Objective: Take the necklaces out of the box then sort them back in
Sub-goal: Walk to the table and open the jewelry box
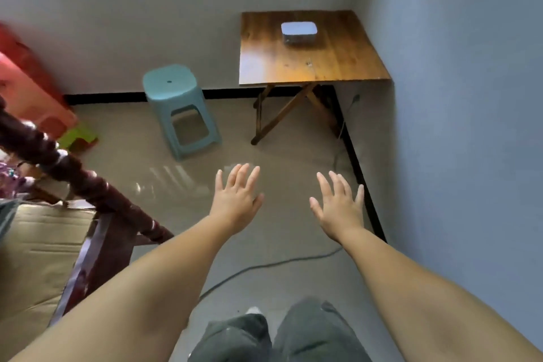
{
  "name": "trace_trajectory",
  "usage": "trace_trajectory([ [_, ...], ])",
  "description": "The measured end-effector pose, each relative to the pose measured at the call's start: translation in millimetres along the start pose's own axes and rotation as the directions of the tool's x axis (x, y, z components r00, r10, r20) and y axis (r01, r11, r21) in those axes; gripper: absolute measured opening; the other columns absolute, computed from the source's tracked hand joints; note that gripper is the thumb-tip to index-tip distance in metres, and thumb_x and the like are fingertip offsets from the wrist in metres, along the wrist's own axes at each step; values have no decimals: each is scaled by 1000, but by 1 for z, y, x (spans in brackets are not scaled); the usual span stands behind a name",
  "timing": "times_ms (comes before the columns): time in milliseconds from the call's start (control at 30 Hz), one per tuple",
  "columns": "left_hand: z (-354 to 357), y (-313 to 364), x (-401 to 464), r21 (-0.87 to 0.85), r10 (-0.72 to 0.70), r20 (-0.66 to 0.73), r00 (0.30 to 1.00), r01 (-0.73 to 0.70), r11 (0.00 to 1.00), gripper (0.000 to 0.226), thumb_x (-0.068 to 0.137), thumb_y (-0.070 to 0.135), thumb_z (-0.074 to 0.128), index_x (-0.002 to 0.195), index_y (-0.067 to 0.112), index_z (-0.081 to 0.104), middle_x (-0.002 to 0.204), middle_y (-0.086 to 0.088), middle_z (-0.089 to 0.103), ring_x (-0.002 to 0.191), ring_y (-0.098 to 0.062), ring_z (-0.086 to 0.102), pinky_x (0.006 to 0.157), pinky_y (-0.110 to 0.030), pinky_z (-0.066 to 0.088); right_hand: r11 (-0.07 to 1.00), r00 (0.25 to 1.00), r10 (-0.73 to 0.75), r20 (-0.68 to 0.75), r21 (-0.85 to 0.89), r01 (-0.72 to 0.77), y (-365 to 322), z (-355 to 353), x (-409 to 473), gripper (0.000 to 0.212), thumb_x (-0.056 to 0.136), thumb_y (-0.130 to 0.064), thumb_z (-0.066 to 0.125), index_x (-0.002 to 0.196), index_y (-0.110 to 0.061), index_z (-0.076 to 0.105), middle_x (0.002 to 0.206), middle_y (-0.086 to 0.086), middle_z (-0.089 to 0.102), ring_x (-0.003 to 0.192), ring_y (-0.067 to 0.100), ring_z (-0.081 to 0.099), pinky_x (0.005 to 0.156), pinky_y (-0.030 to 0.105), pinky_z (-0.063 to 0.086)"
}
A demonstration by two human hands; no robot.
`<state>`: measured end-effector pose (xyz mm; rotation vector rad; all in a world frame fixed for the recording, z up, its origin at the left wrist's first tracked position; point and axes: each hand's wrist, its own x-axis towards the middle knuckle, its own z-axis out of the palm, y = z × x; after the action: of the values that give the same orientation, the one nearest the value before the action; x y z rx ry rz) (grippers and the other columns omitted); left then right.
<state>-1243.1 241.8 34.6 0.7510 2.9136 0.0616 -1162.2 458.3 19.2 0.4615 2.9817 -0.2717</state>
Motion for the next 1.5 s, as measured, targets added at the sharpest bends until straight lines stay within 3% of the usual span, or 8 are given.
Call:
trace_trajectory([
  [267, -6, 1, 198, 34, 109, 14, 994, -110, 993, 60, 97, 46, 20, 147, 22, -4, 158, -5, 4, 145, -22, -4, 114, -53, -6, 999, 999, 36, -21, 3, -36, 39, -17, 186, 60, 96, -48, 27, 149, -29, 8, 160, 4, 10, 147, 20, 4, 114, 56, -2],
  [533, -28, 17, 416, -73, -32, -33, 999, 29, 997, 61, 97, 46, 23, 147, 22, -1, 157, -6, 8, 145, -22, -2, 115, -52, -2, 998, 999, -36, 7, -56, 36, 100, -69, 404, 59, 97, -47, 27, 150, -29, 9, 159, 3, 11, 147, 20, 5, 115, 54, 0],
  [667, -32, 19, 488, -89, -3, -25, 1000, 1, 996, 61, 96, 47, 26, 147, 23, 2, 156, -3, 13, 144, -20, 1, 115, -51, -2, 999, 998, -41, 46, -7, 41, 113, -90, 488, 57, 98, -44, 29, 150, -25, 12, 159, 6, 12, 146, 22, 9, 117, 47, 14],
  [800, -26, 3, 566, -150, -99, 23, 995, 101, 983, 60, 96, 48, 25, 146, 26, 2, 156, -3, 15, 144, -21, 5, 116, -51, 5, 994, 990, -111, 85, -7, 112, 108, -89, 566, 57, 99, -45, 28, 149, -25, 12, 159, 7, 12, 146, 24, 14, 116, 44, 19],
  [1000, -15, -33, 694, -190, -84, 63, 994, 94, 977, 59, 96, 49, 27, 146, 25, 8, 155, -3, 20, 143, -22, 13, 116, -50, 11, 998, 987, -44, 153, -39, 50, 111, -69, 687, 57, 99, -46, 26, 149, -27, 11, 160, 6, 13, 146, 24, 14, 115, 45, 18],
  [1200, -17, -77, 817, -241, -109, 145, 983, 142, 960, 60, 96, 47, 31, 146, 20, 14, 154, -3, 27, 141, -22, 23, 115, -45, 20, 986, 969, 108, 221, 100, -132, 87, -72, 807, 55, 99, -42, 31, 149, -24, 16, 158, 6, 18, 143, 27, 24, 113, 46, 25],
  [1333, -18, -90, 883, -421, -266, 241, 933, 348, 838, 59, 96, 42, 36, 146, 19, 16, 153, -7, 28, 139, -26, 29, 108, -45, 32, 903, 939, 223, 260, 307, -300, 71, -72, 875, 55, 99, -40, 36, 148, -20, 19, 157, 7, 23, 138, 29, 34, 105, 43, 39],
  [1500, -11, -88, 940, -618, -415, 387, 823, 566, 546, 58, 96, 39, 41, 146, 23, 16, 155, -3, 23, 140, -25, 28, 107, -44, 33, 725, 874, 369, 316, 490, -484, 66, -60, 941, 55, 100, -37, 36, 149, -19, 19, 157, 8, 23, 141, 31, 29, 109, 45, 35],
])
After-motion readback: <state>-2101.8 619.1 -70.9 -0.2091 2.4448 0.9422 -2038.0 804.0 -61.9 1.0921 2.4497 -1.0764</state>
